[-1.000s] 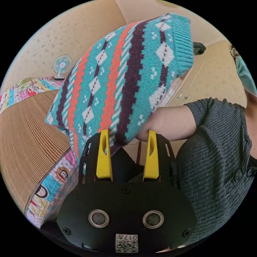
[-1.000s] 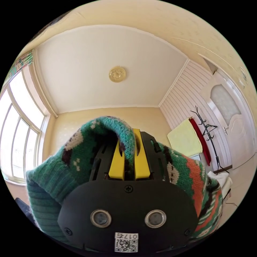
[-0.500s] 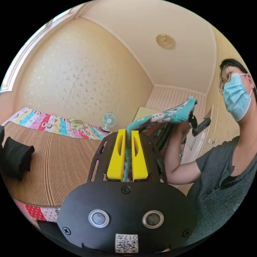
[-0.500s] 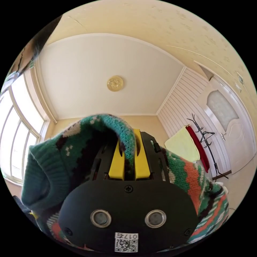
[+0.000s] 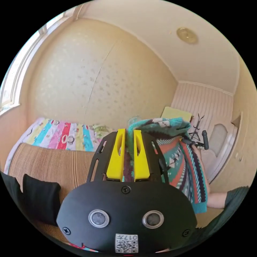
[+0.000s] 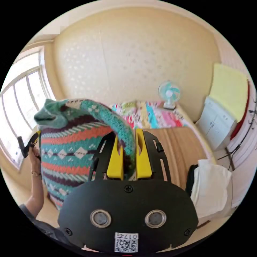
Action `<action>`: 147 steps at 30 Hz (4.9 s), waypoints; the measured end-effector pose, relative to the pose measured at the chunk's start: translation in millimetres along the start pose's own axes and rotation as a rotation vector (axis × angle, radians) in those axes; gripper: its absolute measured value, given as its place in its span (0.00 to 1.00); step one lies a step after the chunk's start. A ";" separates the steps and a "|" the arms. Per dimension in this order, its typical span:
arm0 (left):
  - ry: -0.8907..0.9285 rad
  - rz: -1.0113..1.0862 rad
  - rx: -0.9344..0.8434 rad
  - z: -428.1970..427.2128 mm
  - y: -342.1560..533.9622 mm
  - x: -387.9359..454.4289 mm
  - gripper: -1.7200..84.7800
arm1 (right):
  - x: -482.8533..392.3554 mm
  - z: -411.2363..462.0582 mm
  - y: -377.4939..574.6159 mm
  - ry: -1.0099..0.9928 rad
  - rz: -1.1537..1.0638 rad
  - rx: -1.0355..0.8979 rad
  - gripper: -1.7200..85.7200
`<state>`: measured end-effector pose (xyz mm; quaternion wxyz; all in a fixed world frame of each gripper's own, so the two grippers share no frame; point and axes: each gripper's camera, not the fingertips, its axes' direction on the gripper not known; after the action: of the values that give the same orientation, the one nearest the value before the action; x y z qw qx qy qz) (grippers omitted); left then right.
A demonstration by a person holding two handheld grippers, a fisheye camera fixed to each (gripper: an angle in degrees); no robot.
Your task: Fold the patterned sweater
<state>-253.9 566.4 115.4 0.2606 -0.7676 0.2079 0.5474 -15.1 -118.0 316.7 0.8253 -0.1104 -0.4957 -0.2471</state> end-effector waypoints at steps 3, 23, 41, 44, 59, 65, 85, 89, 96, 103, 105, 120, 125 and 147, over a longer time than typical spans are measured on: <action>-0.031 -0.116 0.026 15.5 29.5 -50.1 0.09 | 24.7 75.6 19.2 -0.044 -0.034 -0.092 0.11; 0.080 -0.428 -0.445 95.9 344.1 -120.8 0.15 | 46.9 247.7 113.8 -0.106 -0.210 -0.388 0.18; 0.116 -0.466 -0.498 57.9 338.1 -140.1 0.12 | 465.9 -66.9 63.9 -0.411 0.750 0.567 0.05; 0.092 -0.469 -0.461 52.5 328.5 -140.5 0.18 | 430.1 -22.7 47.5 -0.165 0.474 0.228 0.10; 0.129 -0.309 -0.642 -24.4 304.4 -149.0 0.07 | 339.9 64.9 178.9 -0.103 0.260 -0.197 0.06; 0.391 -0.460 -0.749 -115.4 363.5 -157.6 0.08 | 382.1 -15.1 308.3 -0.130 0.298 -0.205 0.05; -0.313 -0.899 -0.041 -286.7 403.6 -294.6 0.08 | 118.1 132.1 290.4 -0.151 -0.398 -0.345 0.03; -0.251 -0.674 -0.026 -312.4 391.7 -248.4 0.05 | -14.3 204.6 337.1 -0.005 -0.690 -0.387 0.02; -0.237 -0.325 0.129 -395.1 320.6 -173.5 0.02 | -118.6 289.9 426.6 0.400 -0.907 -0.414 0.02; -0.192 -0.101 0.240 -403.2 204.3 -158.1 0.01 | -142.6 287.7 408.6 0.089 -0.674 -0.412 0.02; -0.095 -0.133 0.191 -381.0 194.4 -165.2 0.01 | -132.6 284.3 398.2 0.015 -0.632 -0.451 0.02; -0.261 -0.797 0.047 -334.2 414.3 -296.6 0.21 | 175.5 140.2 343.8 0.214 -0.333 -0.117 0.02; -0.099 -0.902 0.082 -289.8 423.0 -328.8 0.20 | 264.4 121.9 341.5 0.088 -0.124 -0.092 0.02; 0.150 0.209 -0.361 99.1 207.6 65.0 0.14 | 303.1 25.2 274.7 -0.185 -0.004 -0.013 0.02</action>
<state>-431.5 464.9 -8.4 0.0443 -0.8147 0.2039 0.5411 224.8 36.8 610.7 0.7748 -0.1368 -0.5683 -0.2408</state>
